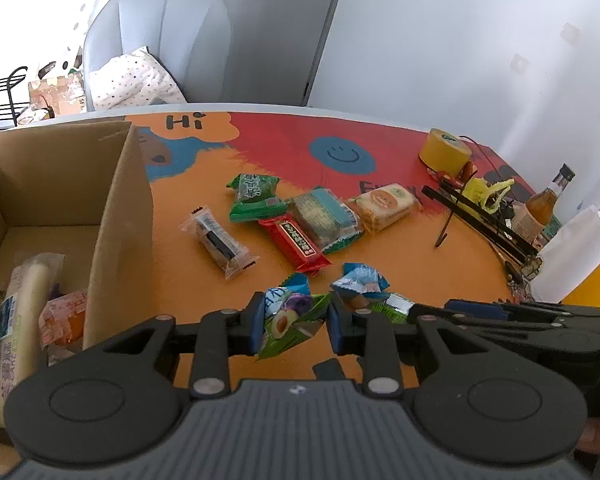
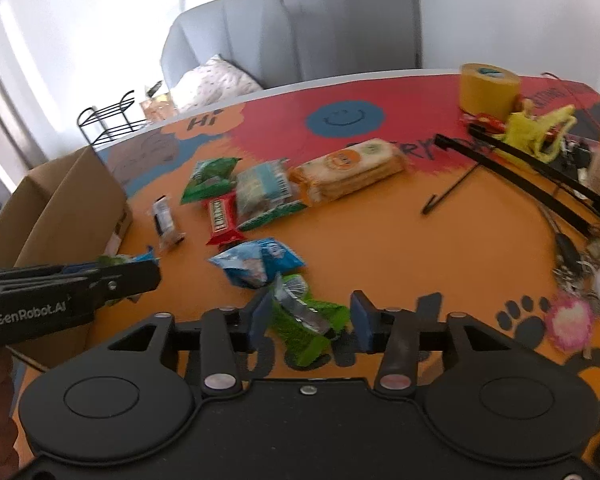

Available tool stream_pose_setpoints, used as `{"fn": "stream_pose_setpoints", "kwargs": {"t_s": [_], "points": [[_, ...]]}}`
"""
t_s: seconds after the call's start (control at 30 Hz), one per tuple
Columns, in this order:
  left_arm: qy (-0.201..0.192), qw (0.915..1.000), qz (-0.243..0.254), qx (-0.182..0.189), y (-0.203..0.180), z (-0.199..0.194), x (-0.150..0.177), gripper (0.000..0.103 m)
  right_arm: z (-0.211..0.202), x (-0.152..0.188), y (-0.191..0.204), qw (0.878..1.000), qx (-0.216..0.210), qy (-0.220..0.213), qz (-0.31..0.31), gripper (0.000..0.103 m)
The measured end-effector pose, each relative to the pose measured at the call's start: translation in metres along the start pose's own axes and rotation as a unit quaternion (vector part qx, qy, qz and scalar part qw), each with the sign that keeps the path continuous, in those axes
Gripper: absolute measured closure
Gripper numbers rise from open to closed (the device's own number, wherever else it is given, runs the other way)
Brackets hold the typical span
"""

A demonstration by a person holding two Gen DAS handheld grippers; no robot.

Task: Organize snacks
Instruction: 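Grasp the blue avocado-print pack with the left tool while the right tool grasps the green foil pack, then carry both held packs over the box and open both tools to drop them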

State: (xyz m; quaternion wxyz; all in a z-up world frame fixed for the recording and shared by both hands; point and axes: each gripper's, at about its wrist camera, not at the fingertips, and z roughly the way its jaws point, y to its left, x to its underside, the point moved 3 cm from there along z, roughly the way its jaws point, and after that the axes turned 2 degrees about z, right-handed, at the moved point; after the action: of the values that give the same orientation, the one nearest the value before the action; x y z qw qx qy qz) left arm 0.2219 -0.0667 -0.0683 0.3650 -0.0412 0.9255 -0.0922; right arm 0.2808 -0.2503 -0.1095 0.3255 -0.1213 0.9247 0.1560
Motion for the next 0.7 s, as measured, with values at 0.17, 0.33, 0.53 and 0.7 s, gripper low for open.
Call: {"fn": "stream_pose_setpoints", "kwargs": {"t_s": [0.17,0.33,0.53,0.7], "points": [[-0.005,1.0,0.005,0.003,0.001,0.002,-0.001,0.073,0.013,0.004,0.009,0.999,-0.005,0.003,-0.032,0.044],[-0.004,1.0,0.005,0.005,0.005,0.005,0.0,0.073,0.018,0.008,0.012,0.999,-0.003,-0.003,-0.044,0.062],[-0.02,0.9996,0.008,0.016,0.005,-0.001,0.002,0.073,0.011,0.008,0.006,1.0,-0.006,-0.012,-0.027,0.076],[-0.042,0.9988,0.014,0.021,0.004,-0.013,-0.001,0.073,0.0,0.003,0.009,0.999,-0.015,-0.041,-0.018,0.076]]}}
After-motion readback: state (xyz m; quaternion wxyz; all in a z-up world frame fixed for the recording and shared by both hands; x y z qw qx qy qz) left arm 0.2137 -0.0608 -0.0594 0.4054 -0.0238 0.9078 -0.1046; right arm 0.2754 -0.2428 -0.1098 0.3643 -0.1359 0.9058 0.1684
